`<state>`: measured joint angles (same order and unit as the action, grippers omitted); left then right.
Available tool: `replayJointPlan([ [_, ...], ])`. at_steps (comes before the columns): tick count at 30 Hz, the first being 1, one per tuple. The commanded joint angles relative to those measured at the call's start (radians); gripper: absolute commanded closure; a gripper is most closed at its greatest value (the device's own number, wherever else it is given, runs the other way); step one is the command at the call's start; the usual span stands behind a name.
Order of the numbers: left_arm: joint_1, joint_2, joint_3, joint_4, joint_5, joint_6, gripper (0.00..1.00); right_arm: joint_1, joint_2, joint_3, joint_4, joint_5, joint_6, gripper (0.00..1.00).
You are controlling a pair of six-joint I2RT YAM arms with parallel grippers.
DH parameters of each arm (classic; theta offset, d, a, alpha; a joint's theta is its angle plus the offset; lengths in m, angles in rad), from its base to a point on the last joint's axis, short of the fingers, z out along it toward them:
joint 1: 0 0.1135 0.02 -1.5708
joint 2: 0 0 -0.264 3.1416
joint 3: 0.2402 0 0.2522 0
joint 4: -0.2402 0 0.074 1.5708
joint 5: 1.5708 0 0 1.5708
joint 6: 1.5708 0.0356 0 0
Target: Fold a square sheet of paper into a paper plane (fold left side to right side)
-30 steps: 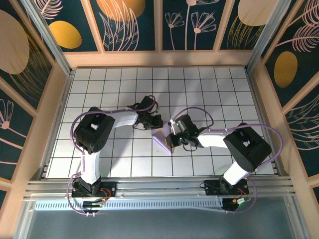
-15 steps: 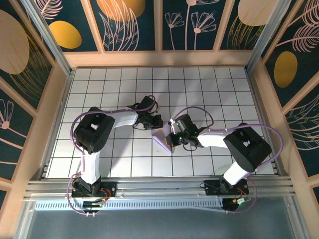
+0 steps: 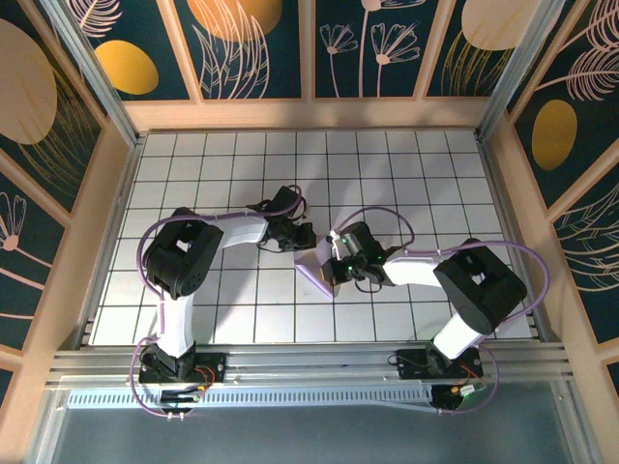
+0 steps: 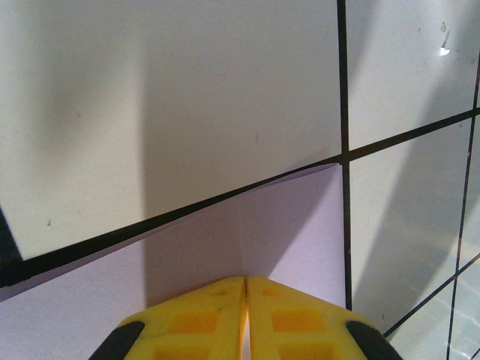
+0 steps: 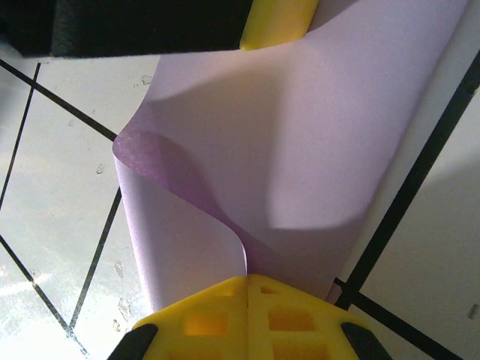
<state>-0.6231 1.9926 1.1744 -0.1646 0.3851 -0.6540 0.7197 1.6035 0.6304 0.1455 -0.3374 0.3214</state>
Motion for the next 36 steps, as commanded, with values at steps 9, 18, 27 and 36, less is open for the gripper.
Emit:
replayJointPlan([
  [9,-0.011,0.044,-0.021,-0.055,-0.031,0.018,0.89,0.002,0.021,0.019,-0.012,0.015,-0.002,1.0],
  [18,-0.011,0.035,-0.019,-0.049,-0.027,0.015,0.86,0.015,0.055,0.01,-0.04,0.031,-0.015,1.0],
  [27,-0.007,-0.028,0.068,-0.115,-0.102,0.046,0.68,0.018,0.064,-0.011,-0.064,0.038,-0.016,1.0],
  [36,0.061,-0.265,-0.069,-0.062,-0.133,0.01,0.65,0.018,0.072,-0.002,-0.068,0.034,-0.019,1.0],
])
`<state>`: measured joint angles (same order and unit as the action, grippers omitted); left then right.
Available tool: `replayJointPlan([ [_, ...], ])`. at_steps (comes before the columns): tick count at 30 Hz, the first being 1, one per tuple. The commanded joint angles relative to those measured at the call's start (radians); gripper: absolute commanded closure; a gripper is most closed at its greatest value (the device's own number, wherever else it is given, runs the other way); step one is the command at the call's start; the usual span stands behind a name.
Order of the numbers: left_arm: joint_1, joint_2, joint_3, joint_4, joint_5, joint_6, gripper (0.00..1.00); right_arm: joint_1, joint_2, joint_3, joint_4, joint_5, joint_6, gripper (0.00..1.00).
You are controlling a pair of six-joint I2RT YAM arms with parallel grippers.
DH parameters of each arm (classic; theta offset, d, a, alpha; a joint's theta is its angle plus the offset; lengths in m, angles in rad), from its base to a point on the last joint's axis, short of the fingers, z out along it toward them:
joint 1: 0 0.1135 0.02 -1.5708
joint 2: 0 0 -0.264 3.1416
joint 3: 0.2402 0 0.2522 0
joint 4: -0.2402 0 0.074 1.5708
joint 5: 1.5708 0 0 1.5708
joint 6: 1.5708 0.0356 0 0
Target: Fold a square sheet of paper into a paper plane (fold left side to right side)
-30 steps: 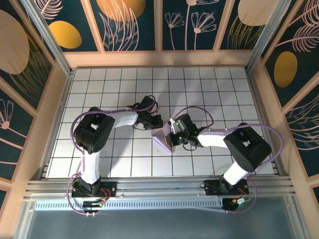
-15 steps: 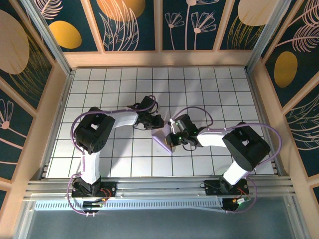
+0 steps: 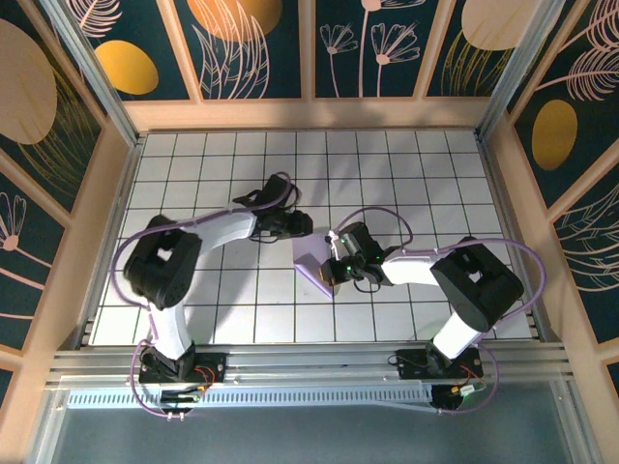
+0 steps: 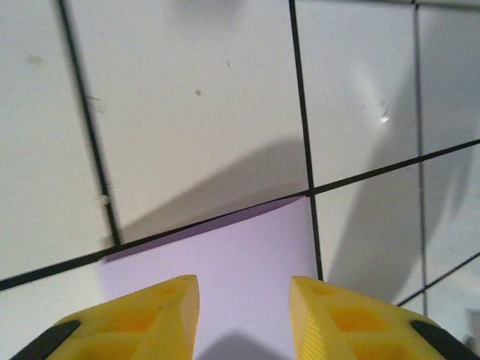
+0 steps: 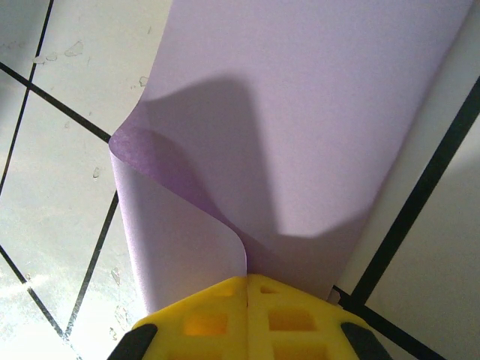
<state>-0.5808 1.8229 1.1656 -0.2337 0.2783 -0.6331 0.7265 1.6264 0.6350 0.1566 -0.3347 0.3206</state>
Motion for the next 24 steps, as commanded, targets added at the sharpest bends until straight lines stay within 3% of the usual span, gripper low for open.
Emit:
replayJointPlan([
  [1,0.02,-0.141,-0.097,0.019,-0.032,-0.012,0.66,0.011,0.051,-0.005,-0.08,0.031,-0.018,1.0],
  [6,0.011,-0.305,-0.342,0.205,0.087,-0.085,0.74,0.011,0.061,0.008,-0.084,0.025,-0.023,1.0],
  [11,-0.068,-0.373,-0.531,0.446,0.157,-0.227,0.76,0.01,0.07,0.011,-0.091,0.023,-0.022,1.0],
  [24,-0.118,-0.228,-0.513,0.533,0.154,-0.285,0.78,0.011,0.064,0.011,-0.101,0.024,-0.021,1.0],
])
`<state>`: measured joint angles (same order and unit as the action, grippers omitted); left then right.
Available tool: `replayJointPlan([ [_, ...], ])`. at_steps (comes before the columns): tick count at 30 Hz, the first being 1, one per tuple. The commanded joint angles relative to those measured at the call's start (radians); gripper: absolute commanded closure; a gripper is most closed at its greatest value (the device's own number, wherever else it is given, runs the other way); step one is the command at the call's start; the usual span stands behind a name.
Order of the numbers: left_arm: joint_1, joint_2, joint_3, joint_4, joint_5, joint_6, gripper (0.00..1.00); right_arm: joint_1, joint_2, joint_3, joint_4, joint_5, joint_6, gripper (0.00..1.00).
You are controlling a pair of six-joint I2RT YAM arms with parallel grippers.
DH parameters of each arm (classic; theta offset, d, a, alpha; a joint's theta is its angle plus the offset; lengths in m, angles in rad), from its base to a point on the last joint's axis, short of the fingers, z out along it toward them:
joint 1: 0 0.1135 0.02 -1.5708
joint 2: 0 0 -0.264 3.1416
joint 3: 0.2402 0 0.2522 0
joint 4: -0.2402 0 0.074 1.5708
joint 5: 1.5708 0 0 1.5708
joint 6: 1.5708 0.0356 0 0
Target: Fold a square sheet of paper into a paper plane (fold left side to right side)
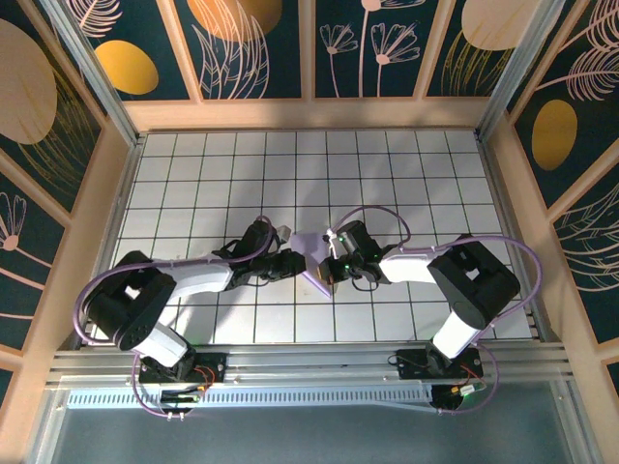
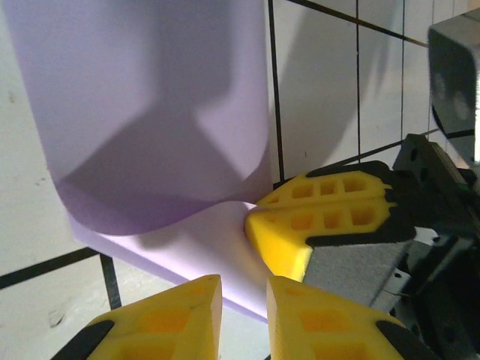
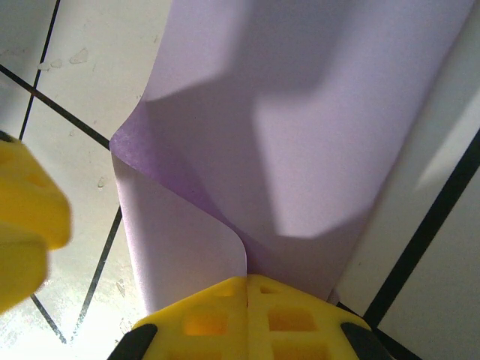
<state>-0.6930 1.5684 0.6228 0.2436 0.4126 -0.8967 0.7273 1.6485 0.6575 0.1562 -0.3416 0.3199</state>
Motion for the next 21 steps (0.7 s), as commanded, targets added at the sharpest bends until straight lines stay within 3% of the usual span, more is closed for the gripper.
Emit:
replayJointPlan([
  [1,-0.008,0.036,0.032,0.061,0.02,-0.023,0.78,0.011,0.042,-0.013,-0.1,0.03,-0.019,1.0],
  [21,-0.011,0.099,0.022,0.051,-0.024,-0.049,0.81,0.01,0.043,-0.015,-0.1,0.026,-0.021,1.0],
])
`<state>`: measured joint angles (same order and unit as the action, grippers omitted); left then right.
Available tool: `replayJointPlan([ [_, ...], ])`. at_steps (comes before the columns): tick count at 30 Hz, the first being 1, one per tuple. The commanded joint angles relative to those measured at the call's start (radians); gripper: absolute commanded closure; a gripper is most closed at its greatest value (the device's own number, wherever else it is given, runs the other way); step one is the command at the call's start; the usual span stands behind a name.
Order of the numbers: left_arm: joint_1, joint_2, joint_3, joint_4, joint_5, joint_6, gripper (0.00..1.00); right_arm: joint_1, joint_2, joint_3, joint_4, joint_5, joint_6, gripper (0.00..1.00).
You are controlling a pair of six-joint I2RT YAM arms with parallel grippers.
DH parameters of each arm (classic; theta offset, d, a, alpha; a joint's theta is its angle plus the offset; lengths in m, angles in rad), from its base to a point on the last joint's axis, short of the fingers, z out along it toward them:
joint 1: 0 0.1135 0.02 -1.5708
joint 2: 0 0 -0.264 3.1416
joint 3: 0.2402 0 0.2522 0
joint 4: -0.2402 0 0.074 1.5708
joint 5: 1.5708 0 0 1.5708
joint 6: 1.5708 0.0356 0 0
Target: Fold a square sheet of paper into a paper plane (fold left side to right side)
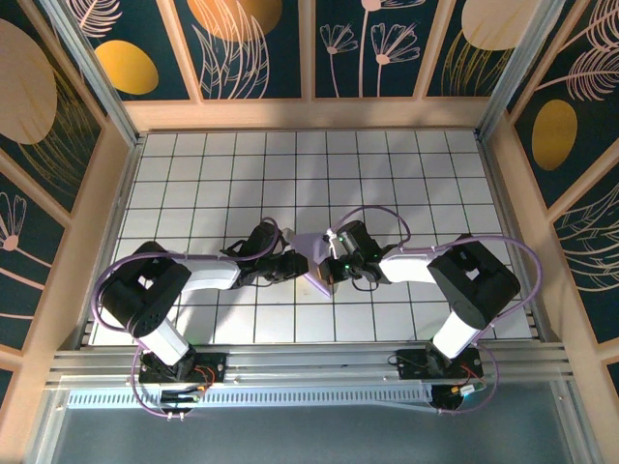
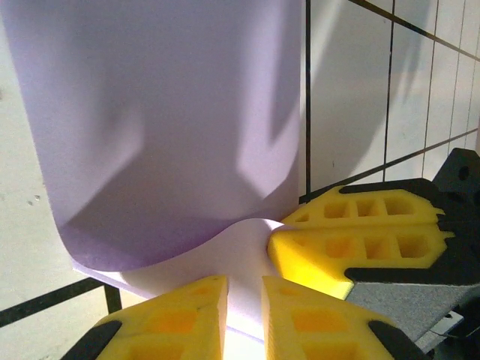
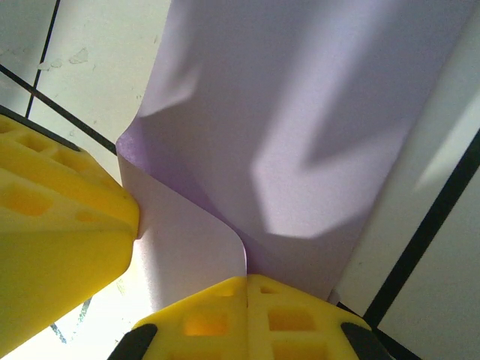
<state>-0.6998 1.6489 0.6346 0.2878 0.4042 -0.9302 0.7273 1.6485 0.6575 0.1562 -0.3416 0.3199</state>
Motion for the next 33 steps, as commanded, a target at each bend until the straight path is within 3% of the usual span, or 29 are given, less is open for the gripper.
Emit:
replayJointPlan([
  [1,-0.004,0.021,0.01,0.008,-0.017,-0.018,0.81,0.011,0.044,-0.015,-0.1,0.024,-0.021,1.0],
  [22,-0.004,0.058,0.029,-0.043,-0.057,-0.038,0.84,0.01,0.036,-0.005,-0.11,0.024,-0.014,1.0],
  [33,-0.004,0.093,0.045,-0.161,-0.111,-0.046,0.87,-0.029,-0.032,0.035,-0.107,-0.003,0.01,0.81],
])
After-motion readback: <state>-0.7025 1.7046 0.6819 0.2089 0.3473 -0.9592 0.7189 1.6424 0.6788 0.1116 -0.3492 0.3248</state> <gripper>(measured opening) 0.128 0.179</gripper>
